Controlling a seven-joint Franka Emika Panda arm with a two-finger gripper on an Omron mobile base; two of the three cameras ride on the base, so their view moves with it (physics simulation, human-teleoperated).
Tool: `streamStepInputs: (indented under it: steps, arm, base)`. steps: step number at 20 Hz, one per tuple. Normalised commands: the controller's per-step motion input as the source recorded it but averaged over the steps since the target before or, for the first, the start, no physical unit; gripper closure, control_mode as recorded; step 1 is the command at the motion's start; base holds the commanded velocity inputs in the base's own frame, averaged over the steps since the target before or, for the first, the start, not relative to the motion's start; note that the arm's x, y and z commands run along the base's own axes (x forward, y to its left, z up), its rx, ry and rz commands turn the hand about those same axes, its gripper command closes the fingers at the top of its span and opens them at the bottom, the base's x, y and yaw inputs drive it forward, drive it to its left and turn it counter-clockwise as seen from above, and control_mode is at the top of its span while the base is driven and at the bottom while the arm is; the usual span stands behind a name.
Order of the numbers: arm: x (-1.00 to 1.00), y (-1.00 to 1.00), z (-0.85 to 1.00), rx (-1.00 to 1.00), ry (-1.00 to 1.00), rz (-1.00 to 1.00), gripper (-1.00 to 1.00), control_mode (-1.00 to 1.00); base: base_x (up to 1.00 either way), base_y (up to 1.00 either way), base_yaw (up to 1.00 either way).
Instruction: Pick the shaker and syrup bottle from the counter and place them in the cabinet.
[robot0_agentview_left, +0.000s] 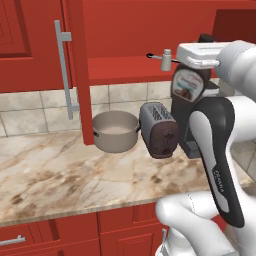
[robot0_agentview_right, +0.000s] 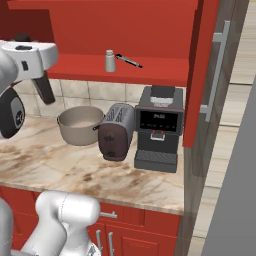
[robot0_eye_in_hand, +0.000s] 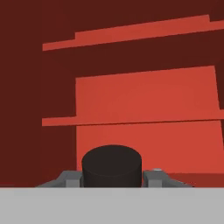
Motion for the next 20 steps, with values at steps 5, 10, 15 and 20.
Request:
streamStepInputs:
  steps: [5,10,15,20]
  arm:
    - [0.07,0.00,-0.02,-0.08,0.06,0.00,1.00,-1.00]
    - [0.18,0.00,0.00,-0.01,0.04,0.00,1.00,-1.00]
    - [0.18,0.00,0.00,0.00,0.04,0.00,1.00,-1.00]
    - [0.17,0.00,0.00,0.00,0.02,0.00,1.00,-1.00]
  base:
    - [0.00,0.00,0.00]
    - [0.00,0.00,0.00]
    - [0.00,0.00,0.00]
    - [0.00,0.00,0.00]
